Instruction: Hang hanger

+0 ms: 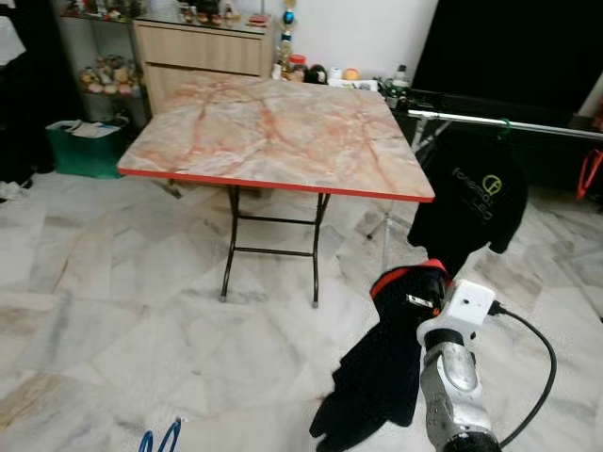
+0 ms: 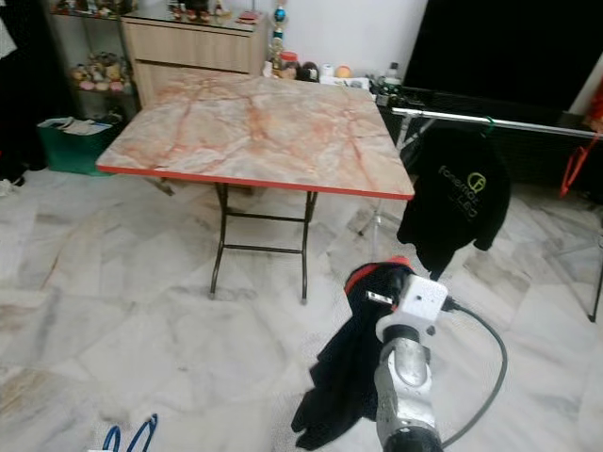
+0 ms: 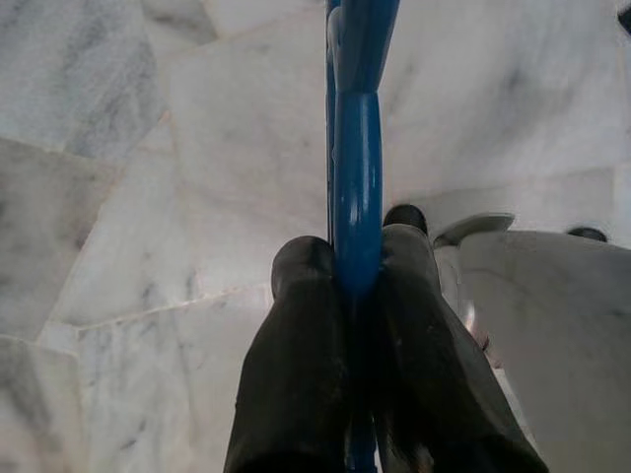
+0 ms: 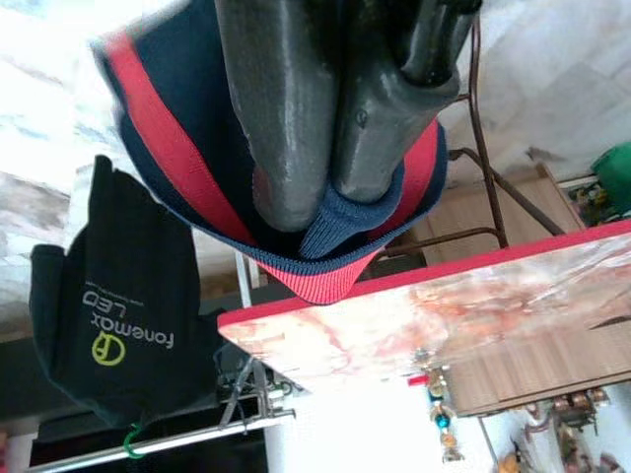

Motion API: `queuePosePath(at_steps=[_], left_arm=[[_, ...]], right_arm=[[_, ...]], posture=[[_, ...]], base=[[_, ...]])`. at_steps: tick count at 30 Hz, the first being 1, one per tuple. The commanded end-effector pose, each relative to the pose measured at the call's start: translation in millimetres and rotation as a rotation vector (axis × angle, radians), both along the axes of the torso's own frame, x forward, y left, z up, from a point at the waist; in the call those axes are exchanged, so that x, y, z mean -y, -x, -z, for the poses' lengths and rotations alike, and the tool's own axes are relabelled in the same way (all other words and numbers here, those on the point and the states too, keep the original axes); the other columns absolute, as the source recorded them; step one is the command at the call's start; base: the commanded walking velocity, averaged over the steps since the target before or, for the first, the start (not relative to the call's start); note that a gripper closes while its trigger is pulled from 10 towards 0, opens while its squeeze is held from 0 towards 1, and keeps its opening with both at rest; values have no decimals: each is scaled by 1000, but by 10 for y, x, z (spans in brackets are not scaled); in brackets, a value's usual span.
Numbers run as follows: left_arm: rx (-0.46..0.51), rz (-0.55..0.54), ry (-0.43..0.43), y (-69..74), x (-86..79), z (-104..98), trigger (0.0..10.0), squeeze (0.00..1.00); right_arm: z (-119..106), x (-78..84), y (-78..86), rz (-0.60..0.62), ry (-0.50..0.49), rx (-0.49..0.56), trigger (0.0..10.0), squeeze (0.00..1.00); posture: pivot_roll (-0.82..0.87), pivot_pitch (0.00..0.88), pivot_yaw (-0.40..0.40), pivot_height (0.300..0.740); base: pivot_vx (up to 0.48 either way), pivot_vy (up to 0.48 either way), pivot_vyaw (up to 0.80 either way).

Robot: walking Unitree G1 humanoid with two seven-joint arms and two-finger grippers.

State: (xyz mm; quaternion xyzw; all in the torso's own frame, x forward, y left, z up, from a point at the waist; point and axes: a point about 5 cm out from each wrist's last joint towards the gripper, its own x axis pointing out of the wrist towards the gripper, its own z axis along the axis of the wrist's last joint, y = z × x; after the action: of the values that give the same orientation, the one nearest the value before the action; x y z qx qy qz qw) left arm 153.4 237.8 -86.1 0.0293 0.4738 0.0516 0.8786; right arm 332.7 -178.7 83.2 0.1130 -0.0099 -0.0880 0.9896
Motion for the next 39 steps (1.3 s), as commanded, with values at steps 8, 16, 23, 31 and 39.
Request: queuePosePath(at_steps=[8, 16, 23, 31, 39], left_arm=[[-10, 24, 32, -11, 98, 21, 10000, 0], [-15, 20, 37, -2, 96, 25, 10000, 0], [-15, 19, 38, -4, 91, 24, 10000, 0], [-17, 18, 43, -14, 106, 24, 10000, 0], [-15, 15, 42, -18, 99, 21, 10000, 0]], right_arm=[[-38, 90, -12, 24, 33, 13, 10000, 0], [-62, 54, -19, 0, 81, 26, 10000, 0], [-67, 18, -48, -22, 68, 16, 10000, 0], [-195, -102, -127, -103, 163, 56, 10000, 0], [-270, -155, -148, -127, 181, 91, 10000, 0]], posture=[[133, 0, -77, 740], [134, 0, -76, 740], [137, 0, -74, 740], [135, 0, -74, 740], [137, 0, -70, 740]], base=[[337, 0, 0], [351, 0, 275], [351, 0, 268], [354, 0, 0], [352, 0, 0]])
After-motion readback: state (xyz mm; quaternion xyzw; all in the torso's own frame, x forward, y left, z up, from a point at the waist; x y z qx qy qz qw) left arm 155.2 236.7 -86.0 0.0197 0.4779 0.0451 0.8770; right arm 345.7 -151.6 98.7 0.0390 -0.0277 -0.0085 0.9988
